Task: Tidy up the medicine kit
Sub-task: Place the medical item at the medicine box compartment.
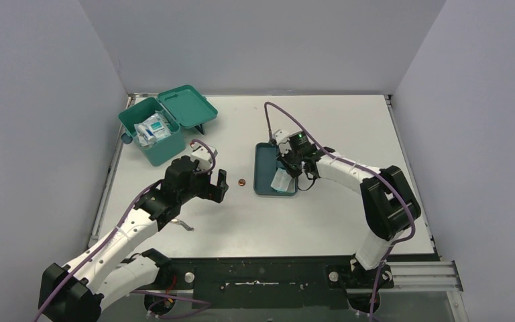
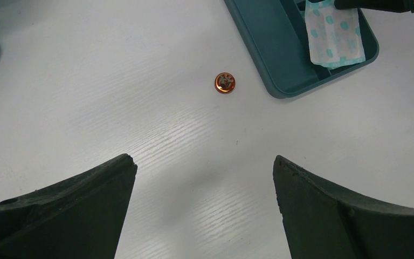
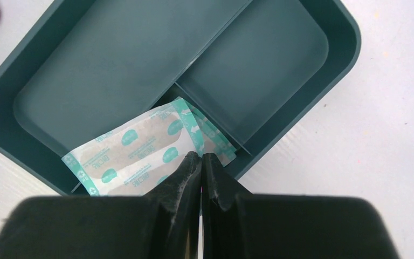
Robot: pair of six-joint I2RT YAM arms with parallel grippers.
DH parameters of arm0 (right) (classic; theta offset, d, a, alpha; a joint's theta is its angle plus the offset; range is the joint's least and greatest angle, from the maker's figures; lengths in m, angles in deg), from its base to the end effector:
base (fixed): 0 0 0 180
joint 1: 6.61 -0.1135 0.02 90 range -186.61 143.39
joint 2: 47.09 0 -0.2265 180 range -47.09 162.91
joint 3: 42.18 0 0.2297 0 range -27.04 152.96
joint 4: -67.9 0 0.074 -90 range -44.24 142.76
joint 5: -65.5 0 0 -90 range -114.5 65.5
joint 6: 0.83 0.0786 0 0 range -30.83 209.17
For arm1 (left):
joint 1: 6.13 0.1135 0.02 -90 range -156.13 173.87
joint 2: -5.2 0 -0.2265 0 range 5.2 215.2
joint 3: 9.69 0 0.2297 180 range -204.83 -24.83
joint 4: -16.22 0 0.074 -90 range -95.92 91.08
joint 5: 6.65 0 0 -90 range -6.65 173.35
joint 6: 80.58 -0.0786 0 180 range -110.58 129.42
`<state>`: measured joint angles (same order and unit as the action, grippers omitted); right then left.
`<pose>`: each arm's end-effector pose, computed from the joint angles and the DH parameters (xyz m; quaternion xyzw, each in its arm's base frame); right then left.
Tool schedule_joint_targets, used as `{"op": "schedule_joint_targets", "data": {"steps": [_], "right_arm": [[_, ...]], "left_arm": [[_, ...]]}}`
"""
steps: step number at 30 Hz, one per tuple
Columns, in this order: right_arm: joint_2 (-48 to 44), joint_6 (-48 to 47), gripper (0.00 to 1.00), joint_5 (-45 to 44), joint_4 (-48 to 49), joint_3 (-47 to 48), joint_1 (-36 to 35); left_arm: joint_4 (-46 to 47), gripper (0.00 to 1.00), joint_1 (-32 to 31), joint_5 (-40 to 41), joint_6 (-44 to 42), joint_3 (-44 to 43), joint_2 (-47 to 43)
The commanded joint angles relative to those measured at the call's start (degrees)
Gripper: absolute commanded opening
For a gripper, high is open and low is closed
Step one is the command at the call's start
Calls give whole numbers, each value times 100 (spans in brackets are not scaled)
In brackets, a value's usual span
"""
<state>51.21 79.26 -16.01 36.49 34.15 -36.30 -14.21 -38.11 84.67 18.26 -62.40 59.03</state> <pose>0.3037 0.1865 0.1299 -0.3426 0.8829 0.1230 0.2966 0.2096 -0.1288 0.2120 0.1695 0.8560 -0.1608 0.4611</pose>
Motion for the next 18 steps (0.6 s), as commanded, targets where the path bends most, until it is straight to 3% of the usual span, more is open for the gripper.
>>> {"op": "schedule_joint_targets", "data": {"steps": [1,5,12,18], "right_arm": [[56,-339,0,-456,225,299,-58],[-61,-576,0,-487,230,293,-91],[-767,-1837,0,-356,871,-485,-302],[-725,-2309,0,-93,680,-469,-292]], "left_arm": [[74,97,17,68,-11,-202,-118],[76,97,18,94,-14,-193,-134],[114,97,17,75,-38,-197,-108],[100,97,17,55,-40,-192,-100]]}}
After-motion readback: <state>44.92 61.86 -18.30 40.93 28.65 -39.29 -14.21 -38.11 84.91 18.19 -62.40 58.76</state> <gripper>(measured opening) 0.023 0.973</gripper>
